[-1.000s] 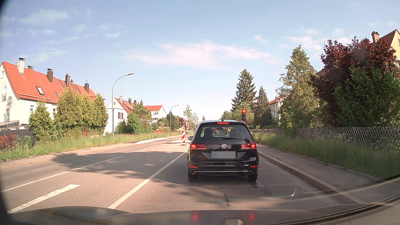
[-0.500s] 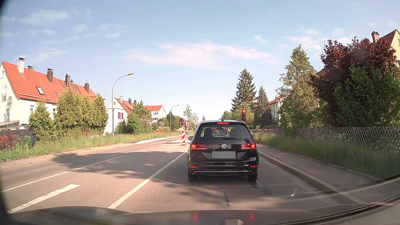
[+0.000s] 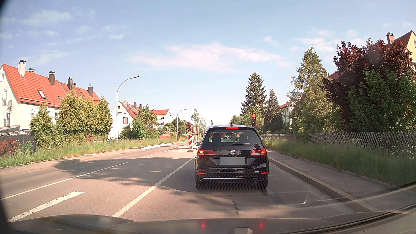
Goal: Follow the waypoints while adhering to traffic rules and regulations
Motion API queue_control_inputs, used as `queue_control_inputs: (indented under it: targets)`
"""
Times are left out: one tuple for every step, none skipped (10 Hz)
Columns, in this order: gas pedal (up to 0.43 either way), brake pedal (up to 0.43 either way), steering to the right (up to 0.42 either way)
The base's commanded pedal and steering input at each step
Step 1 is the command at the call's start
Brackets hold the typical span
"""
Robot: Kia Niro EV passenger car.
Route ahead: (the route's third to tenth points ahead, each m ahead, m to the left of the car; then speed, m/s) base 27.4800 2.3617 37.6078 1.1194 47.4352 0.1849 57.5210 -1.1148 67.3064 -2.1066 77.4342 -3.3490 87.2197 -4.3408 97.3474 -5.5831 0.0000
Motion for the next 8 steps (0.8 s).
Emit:
queue_control_inputs:
  targets:
    - [0.000, 0.238, -0.021]
    - [0.000, 0.238, -0.021]
    - [0.000, 0.238, -0.021]
    - [0.000, 0.238, -0.021]
    - [0.000, 0.238, -0.021]
    - [0.000, 0.238, -0.021]
    - [0.000, 0.238, -0.021]
    - [0.000, 0.238, -0.021]
